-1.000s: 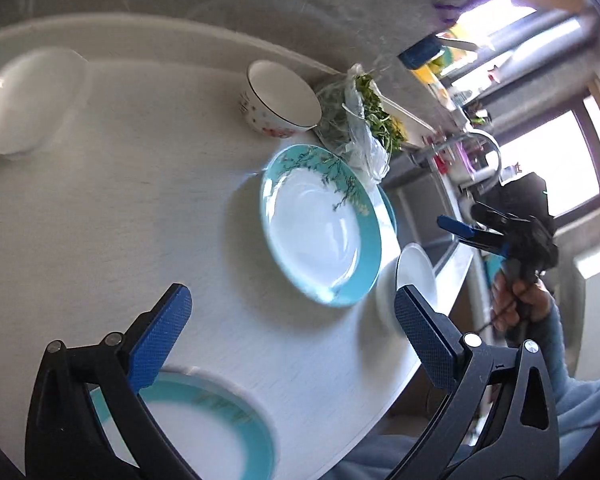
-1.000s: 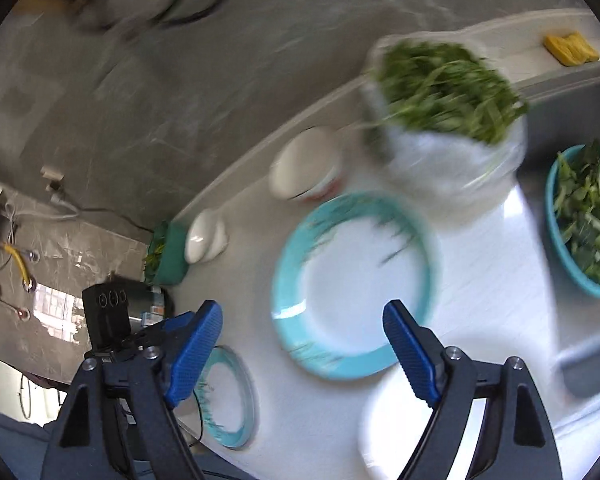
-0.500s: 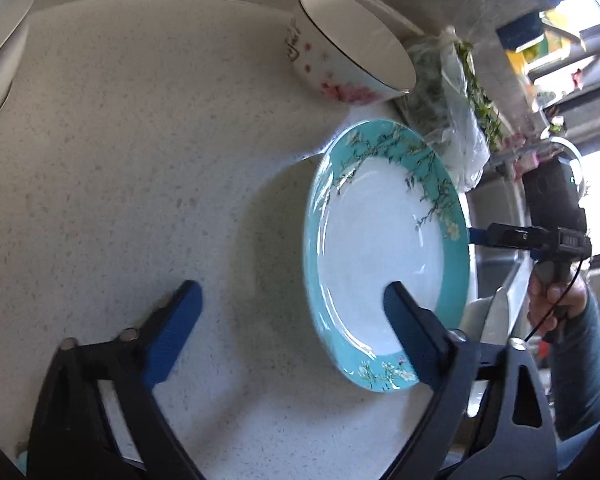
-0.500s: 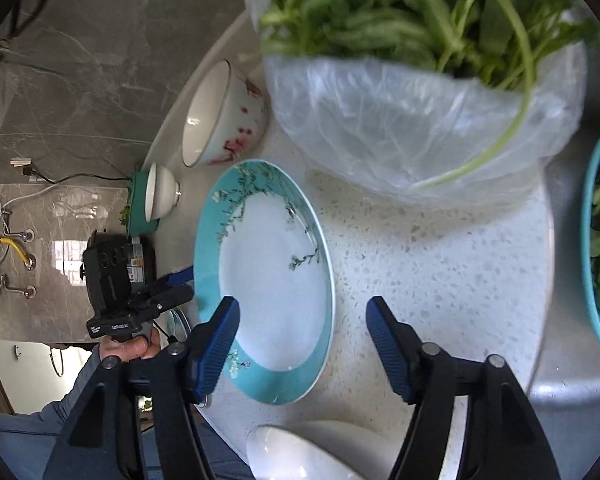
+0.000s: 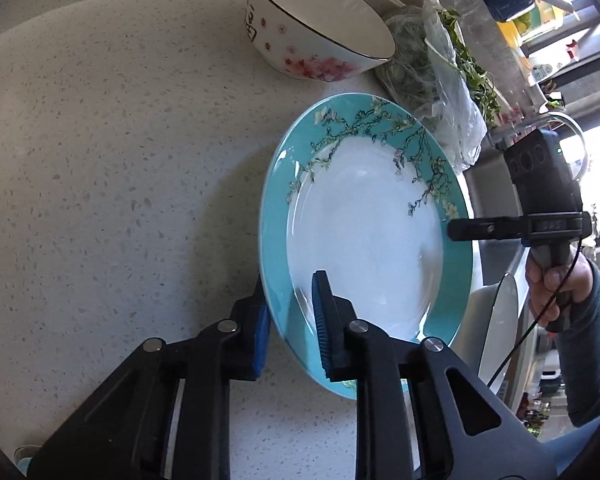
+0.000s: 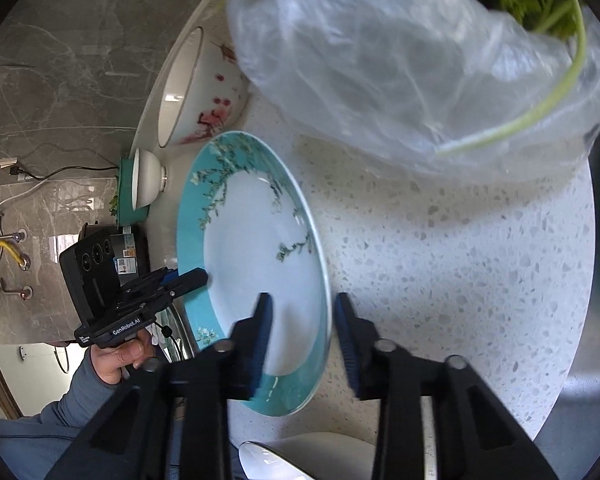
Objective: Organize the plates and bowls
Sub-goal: 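Move both grippers to the deep teal-rimmed plate and close on its rim, then lift the deep teal plate with both grippers and carry it toward the stack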
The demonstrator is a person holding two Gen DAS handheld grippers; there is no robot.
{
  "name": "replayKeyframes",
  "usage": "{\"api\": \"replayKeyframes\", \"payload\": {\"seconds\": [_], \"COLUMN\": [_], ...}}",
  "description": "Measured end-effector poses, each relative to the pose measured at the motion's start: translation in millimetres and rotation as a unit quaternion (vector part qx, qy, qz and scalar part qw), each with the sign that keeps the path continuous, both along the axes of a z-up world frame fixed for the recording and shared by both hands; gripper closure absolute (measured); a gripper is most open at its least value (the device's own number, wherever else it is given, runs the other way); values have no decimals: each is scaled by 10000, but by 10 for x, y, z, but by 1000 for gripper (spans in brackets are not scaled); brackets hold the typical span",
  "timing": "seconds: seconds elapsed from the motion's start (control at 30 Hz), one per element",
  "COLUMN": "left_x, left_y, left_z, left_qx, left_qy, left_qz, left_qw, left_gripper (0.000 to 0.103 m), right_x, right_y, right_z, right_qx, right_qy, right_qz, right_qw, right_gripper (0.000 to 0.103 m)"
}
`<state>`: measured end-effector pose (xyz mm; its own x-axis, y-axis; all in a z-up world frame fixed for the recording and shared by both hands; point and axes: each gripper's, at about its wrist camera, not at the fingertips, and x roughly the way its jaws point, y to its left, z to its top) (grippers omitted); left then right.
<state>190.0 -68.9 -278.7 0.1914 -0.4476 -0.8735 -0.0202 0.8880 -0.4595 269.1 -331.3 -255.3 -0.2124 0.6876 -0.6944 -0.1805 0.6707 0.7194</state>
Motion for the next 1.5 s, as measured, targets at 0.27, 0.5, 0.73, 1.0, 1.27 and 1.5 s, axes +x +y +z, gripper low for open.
{"api": "replayKeyframes", "payload": {"seconds": [0.27, 0.5, 0.73, 1.0, 1.27, 1.5], "left_x": [20, 10, -34, -156, -441, -764], "left_y": [56, 37, 61, 152, 353, 648], "left_z": [-13, 16, 99, 245, 611, 917], "left_qx": [30, 113, 144, 146, 135, 162], "left_qy": [-14, -75, -217, -382, -707, -984], "left_qz": [16, 22, 59, 145, 223, 390], "left_qw": [10000, 9999, 9996, 9991, 9972, 9943], "left_gripper": [93, 93, 94, 94, 94, 94], "right_x": [-33, -75, -92, -177, -399, -675], "right_y": [-26, -30, -4, 62, 169, 447], "right_z": [-15, 13, 82, 228, 527, 804], "right_qx": [-141, -234, -293, -286, -207, -126], "right_qy": [-77, -224, -415, -643, -921, -1276], "right_qz": [-136, -212, -216, -162, -100, 53], "right_qw": [9998, 9993, 9985, 9974, 9955, 9917], "right_gripper": [90, 90, 90, 90, 90, 90]}}
